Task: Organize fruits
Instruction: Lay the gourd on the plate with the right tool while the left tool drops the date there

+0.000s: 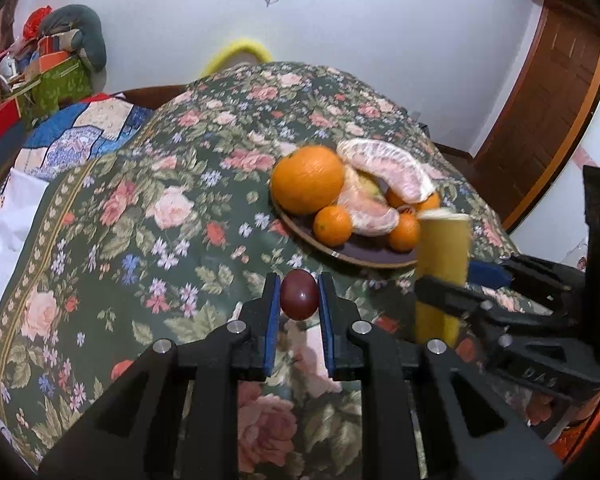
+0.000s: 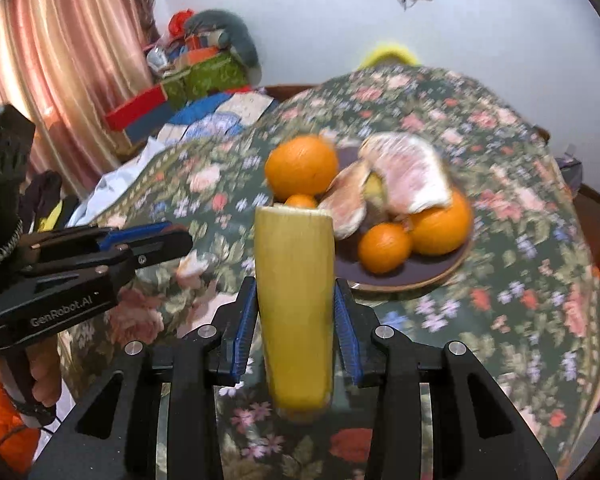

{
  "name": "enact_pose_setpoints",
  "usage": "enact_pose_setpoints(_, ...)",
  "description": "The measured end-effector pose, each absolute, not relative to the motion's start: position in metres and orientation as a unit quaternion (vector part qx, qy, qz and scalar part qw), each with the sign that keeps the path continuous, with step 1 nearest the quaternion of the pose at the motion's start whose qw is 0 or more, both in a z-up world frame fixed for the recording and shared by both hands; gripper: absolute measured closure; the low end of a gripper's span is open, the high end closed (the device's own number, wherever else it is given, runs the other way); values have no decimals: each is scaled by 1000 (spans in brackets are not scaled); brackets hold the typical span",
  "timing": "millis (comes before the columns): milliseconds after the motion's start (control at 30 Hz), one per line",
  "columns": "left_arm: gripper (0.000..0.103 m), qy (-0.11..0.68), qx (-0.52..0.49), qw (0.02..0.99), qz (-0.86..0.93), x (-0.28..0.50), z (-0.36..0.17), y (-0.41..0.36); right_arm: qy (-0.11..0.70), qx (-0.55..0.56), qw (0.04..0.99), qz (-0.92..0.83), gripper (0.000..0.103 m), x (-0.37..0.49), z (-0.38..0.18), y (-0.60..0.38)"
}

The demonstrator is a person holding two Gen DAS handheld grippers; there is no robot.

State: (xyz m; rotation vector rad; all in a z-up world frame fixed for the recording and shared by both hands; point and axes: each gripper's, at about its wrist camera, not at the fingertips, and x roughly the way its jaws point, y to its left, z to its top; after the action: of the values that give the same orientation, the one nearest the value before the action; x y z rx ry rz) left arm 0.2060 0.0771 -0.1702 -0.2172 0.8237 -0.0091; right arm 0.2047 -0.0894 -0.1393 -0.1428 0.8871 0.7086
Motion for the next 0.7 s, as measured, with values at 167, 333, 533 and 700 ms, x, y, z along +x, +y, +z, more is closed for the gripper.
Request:
enact_pose_setpoints(167, 85, 385, -104, 917, -13, 215, -159, 73, 397, -65, 858, 320, 70, 219, -121, -96)
enact_pose_setpoints(333, 85, 375, -104, 921, -19, 226, -154, 74, 390, -56, 864, 315, 70, 237, -115, -99)
enact_pose_setpoints(533, 85, 370, -108, 923, -21, 237, -155, 78, 387, -58, 863, 319, 70, 261, -115, -89)
enact_pose_setpoints(700, 85, 366, -117, 923, -20, 244, -158, 86, 394, -60, 861, 317, 71, 284, -123, -73)
